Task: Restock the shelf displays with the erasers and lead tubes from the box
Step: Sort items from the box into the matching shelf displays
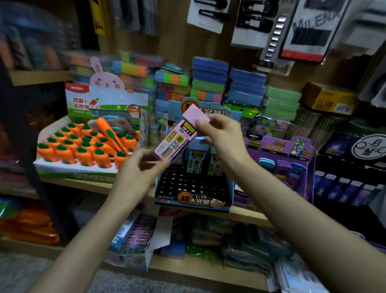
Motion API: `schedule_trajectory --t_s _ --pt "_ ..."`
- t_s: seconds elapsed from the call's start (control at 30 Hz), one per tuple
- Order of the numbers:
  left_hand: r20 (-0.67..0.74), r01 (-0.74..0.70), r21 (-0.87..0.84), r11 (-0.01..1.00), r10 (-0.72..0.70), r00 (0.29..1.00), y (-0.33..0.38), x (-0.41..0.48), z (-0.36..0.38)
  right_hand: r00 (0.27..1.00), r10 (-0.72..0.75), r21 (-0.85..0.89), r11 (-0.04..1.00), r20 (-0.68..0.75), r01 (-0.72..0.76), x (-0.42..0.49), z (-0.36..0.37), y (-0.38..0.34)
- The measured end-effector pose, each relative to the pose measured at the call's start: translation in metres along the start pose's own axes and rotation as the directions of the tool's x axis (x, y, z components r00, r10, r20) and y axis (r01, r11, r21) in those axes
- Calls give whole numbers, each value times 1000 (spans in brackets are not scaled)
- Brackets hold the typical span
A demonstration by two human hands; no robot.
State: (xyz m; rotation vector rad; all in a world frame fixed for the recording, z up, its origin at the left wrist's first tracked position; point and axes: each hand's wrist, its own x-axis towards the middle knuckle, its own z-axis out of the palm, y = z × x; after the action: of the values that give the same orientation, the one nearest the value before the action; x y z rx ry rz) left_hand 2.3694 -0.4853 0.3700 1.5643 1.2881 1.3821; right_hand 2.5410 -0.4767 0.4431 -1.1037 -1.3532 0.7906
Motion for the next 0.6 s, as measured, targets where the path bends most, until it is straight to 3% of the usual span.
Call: schedule_trajectory --t_s 0.07,0.17,0.27,0.4,0.6 --pt "15 -33 254 967 30 999 -12 1 1 995 -89 -185 978 34 94 17 2 -2" --pt "124 21 289 957 -59 991 -21 0 4 976 -180 -436 874 125 217 34 5 1" --pt "264 -46 319 947 -42 964 -30 0 8 943 -246 -580 744 225 332 39 8 8" --pt "252 -83 343 935 -6 968 -36 1 9 912 -231 -671 619 339 407 35 14 21" --pt "233 -105 384 917 13 972 -36 1 10 904 -199 -668 618 378 416 35 15 26"
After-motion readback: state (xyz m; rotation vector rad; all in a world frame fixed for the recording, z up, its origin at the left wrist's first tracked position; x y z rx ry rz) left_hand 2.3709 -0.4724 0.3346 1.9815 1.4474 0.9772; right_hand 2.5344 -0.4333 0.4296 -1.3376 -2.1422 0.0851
